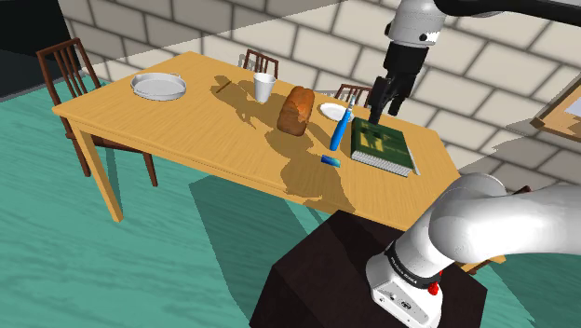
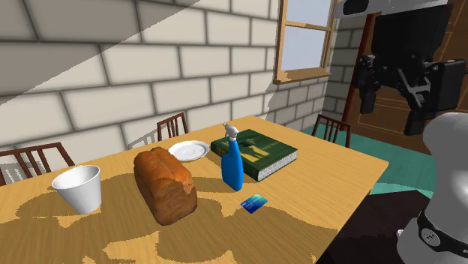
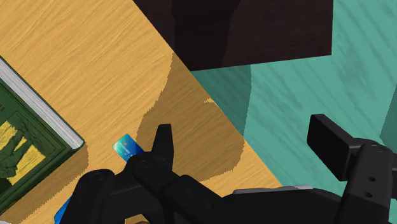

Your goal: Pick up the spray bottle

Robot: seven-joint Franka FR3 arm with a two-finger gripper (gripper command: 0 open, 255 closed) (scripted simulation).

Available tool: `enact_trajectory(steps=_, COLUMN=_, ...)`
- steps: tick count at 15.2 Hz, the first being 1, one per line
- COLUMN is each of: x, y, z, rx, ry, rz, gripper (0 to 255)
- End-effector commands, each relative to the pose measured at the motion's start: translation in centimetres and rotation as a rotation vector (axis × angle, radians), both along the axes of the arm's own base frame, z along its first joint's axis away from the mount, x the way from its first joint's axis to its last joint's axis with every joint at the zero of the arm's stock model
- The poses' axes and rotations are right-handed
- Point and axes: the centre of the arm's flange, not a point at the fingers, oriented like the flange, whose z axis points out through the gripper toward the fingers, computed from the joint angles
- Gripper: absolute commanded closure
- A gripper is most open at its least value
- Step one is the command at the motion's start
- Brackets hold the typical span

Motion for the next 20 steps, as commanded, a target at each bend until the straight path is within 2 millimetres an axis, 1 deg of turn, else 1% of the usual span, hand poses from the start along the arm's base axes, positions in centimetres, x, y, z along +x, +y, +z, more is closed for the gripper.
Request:
enact_trajectory(steps=1, x=0.0, y=0.0, z=0.0, rx=0.0, ry=0.0, rz=0.0, gripper=0)
enact_trajectory(steps=6, x=5.9, y=-4.0, z=-2.2, rx=0.027, ry=0.036, rz=-0.13, gripper=0)
enact_trajectory(steps=11, x=11.2, y=-8.6, z=-4.8, rx=0.053, ry=0.071, rz=-0.261, gripper=0)
enact_trajectory(steps=16, x=15.7, y=-13.8, z=-7.6, rx=0.08, ry=0.107, rz=-0.391, gripper=0)
enact_trajectory(steps=20, x=18.7, y=-18.3, z=-10.1, rx=0.101, ry=0.135, rz=-0.496, gripper=0)
